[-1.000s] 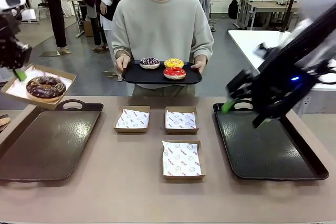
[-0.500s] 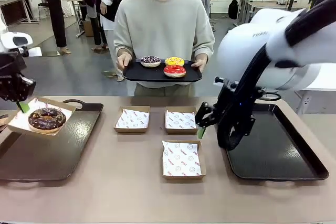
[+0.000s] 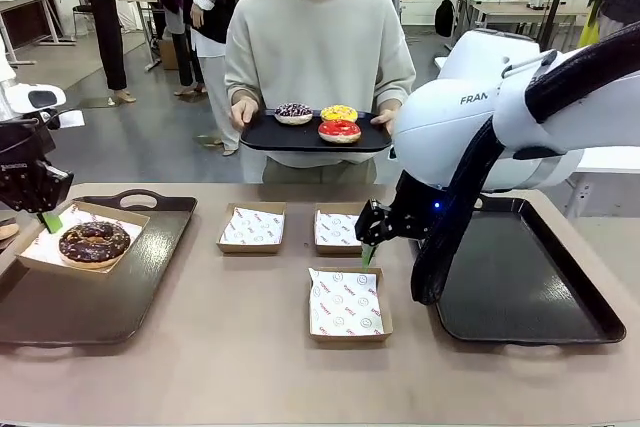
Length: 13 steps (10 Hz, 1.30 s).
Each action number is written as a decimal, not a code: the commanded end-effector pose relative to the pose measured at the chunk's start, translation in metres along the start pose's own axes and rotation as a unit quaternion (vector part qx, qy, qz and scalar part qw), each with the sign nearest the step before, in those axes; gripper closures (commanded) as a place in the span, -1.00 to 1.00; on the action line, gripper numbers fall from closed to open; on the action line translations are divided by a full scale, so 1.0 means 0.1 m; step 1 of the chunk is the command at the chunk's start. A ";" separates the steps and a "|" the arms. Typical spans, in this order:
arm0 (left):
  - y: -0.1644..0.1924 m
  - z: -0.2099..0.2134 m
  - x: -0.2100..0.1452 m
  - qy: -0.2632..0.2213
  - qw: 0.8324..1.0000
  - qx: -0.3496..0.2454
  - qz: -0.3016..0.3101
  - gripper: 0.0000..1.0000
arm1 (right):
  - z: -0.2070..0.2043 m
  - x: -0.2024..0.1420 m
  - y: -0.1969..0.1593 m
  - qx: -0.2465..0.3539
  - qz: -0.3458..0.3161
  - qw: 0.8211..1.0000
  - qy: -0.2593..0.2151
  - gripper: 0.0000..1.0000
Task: Individually package the donuts and arrange them on the tray.
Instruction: Place the picked Paper togo box on the Handle tray while simultaneously picking up another Paper togo box from the table with the other hand.
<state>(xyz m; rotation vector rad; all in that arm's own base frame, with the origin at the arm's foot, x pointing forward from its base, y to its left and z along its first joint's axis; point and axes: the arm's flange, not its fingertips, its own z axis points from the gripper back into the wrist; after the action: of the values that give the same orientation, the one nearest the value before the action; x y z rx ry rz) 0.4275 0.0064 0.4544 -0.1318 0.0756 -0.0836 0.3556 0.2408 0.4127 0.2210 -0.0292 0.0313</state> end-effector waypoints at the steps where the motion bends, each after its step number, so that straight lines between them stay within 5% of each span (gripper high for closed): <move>1: 0.02 -0.03 0.01 0.005 1.000 0.006 -0.001 0.98 | -0.11 -0.01 0.02 -0.011 -0.003 1.000 0.008 -1.00; 5: 0.01 -0.04 0.01 0.005 1.000 0.001 0.000 0.98 | -0.08 -0.01 0.02 -0.003 0.002 1.000 0.010 -1.00; 7: -0.05 -0.25 -0.06 -0.028 0.999 0.032 0.028 0.98 | -0.29 -0.10 0.21 -0.037 0.000 0.999 -0.035 -1.00; 13: -0.03 -0.68 -0.33 -0.078 0.994 0.053 0.062 0.98 | -0.83 -0.14 0.31 -0.098 0.006 0.994 -0.054 -1.00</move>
<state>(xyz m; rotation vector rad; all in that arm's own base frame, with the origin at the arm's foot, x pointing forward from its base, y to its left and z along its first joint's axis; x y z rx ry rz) 0.3940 -0.0009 0.3917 -0.0733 -0.0621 0.0350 0.3330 0.2856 0.3502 0.0442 -0.1192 0.0670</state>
